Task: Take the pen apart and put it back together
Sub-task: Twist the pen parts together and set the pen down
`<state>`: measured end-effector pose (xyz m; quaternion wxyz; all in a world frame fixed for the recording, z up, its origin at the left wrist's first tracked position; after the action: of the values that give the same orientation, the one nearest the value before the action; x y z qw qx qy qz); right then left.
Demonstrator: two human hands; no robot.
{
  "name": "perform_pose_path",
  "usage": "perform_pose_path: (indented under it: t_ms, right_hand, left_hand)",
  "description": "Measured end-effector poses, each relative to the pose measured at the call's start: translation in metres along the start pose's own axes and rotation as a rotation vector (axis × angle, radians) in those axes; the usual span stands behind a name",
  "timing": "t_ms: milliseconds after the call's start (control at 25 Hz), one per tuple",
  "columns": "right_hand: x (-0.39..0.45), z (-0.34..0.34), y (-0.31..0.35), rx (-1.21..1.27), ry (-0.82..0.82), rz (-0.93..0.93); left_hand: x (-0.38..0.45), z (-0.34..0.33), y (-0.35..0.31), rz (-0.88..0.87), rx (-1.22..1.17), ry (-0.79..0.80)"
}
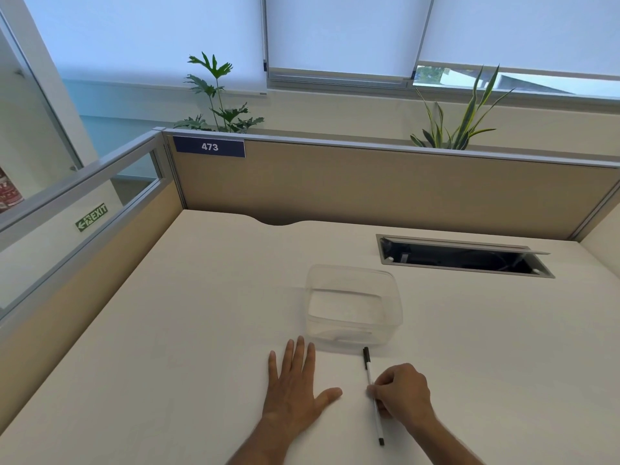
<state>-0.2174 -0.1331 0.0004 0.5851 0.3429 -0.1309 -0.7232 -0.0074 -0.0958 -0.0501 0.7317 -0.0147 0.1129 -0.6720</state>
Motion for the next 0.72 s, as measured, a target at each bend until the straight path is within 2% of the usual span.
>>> perform_pose_path:
  t_ms: [480,720]
  right_hand:
    - [0.0015,0.0062,-0.0044,0.031,0.0,-0.009]
    - [0.0003,0.0046,0.0004,-0.041,0.023,-0.002]
  left_hand:
    - [0.0012,-0.0031,0.0016,0.0,-0.006,0.001]
    - [-0.0005,0.0009,0.0002,-0.006,-0.004,-0.003]
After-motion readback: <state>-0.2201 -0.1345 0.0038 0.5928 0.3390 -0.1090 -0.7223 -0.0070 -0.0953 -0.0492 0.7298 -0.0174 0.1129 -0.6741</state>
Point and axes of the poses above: each hand's wrist, its own x-axis towards the middle knuckle, its own z-axis out of the back of the hand, y = z × x, the point moved 6 cm from there along x, towards the middle knuckle, and after that the axes turned 1 degree about -y, right-handed, at the moved point
